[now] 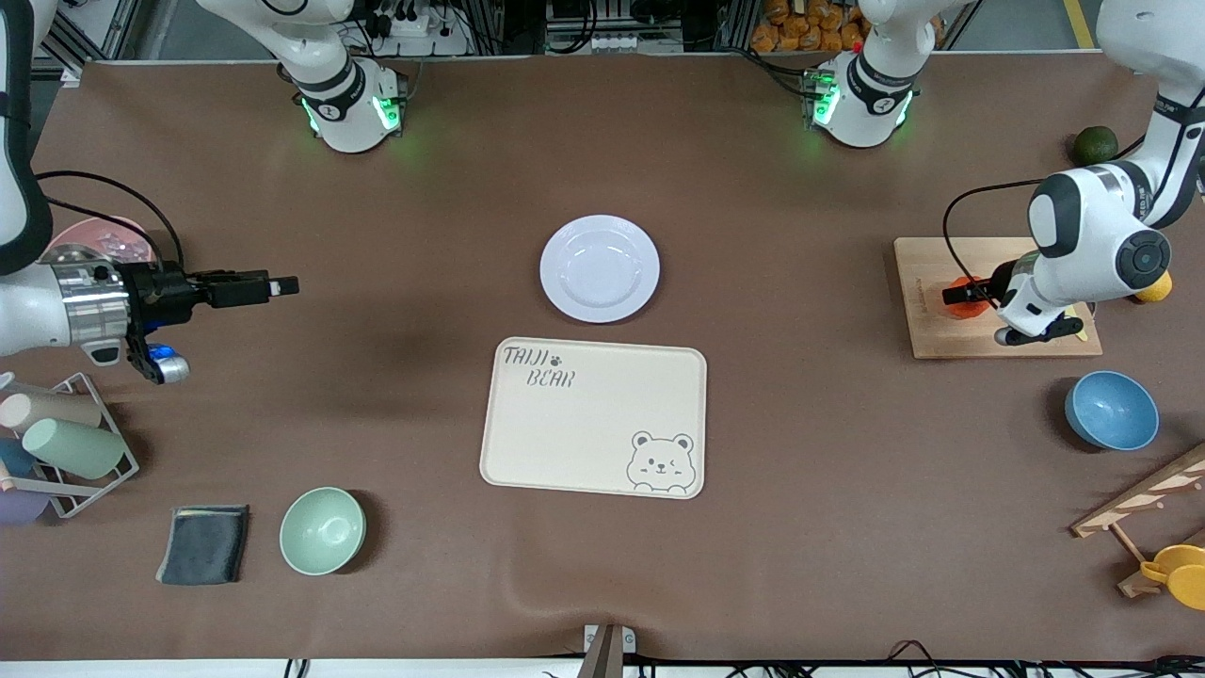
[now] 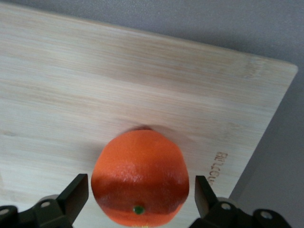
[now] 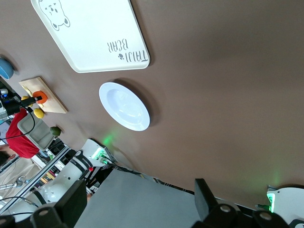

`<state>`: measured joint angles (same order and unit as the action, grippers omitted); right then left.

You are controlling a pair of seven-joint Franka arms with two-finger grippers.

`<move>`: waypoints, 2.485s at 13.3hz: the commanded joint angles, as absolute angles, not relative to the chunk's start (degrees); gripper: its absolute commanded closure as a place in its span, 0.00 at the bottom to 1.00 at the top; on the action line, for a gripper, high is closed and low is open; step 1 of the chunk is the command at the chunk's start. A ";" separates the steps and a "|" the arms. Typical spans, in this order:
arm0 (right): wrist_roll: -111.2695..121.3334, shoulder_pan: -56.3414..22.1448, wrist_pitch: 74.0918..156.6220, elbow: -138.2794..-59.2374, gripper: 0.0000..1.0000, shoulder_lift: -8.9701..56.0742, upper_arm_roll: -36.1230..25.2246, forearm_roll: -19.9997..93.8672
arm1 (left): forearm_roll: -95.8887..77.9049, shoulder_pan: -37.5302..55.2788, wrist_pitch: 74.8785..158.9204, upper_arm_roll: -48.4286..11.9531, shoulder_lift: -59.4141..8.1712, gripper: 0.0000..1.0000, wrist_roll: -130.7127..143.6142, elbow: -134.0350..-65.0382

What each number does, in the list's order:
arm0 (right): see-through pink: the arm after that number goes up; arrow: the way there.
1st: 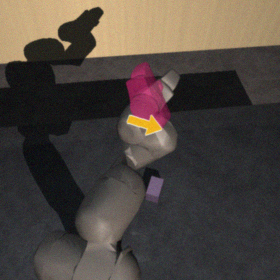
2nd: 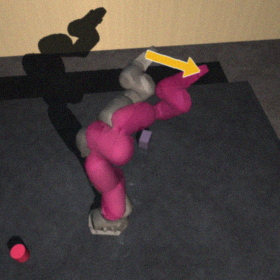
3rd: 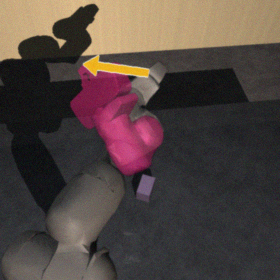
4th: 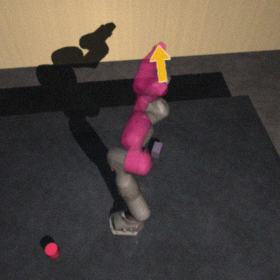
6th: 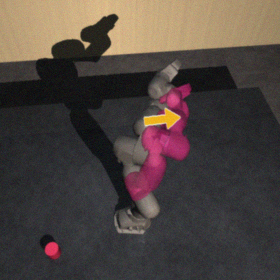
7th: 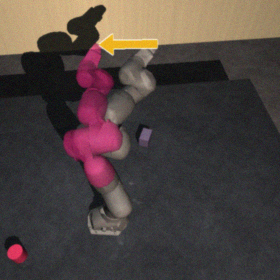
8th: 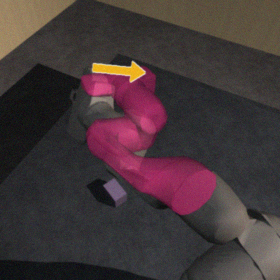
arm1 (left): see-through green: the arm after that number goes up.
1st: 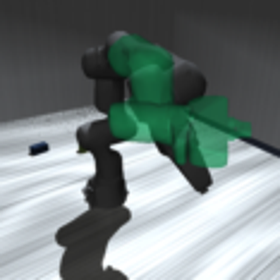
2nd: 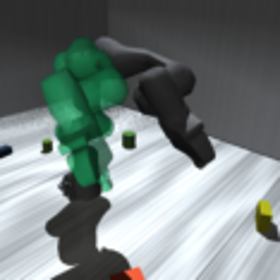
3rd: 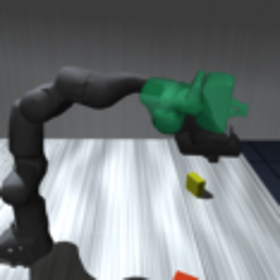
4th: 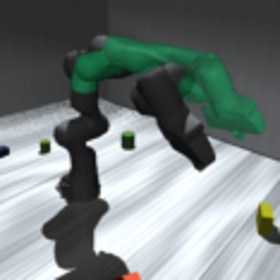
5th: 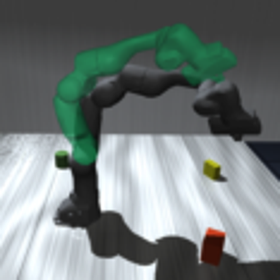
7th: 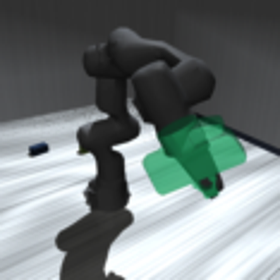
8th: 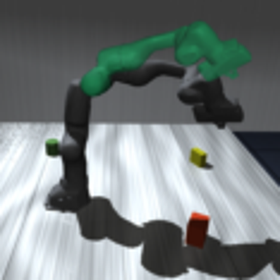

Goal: Place orange and plate with both arms

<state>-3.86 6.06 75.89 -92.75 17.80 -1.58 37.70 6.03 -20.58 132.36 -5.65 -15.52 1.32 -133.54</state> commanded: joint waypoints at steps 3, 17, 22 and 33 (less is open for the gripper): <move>-4.92 5.37 78.04 -95.88 0.00 18.02 -1.58 43.33 | 7.56 -21.18 133.16 -6.06 -16.44 0.72 1.49 -132.11; 13.70 1.25 92.88 -112.12 0.00 15.83 -1.41 51.40 | 2.46 -3.20 113.46 -35.07 -22.22 0.92 51.89 -107.85; 22.73 -4.92 104.31 -120.30 0.00 14.94 -1.41 58.69 | 3.25 11.32 123.81 -34.89 -31.01 0.91 74.15 -105.21; 30.94 -14.58 116.71 -126.30 0.00 17.22 -1.41 70.30 | 3.69 32.34 131.13 -22.94 -44.12 0.44 90.43 -95.36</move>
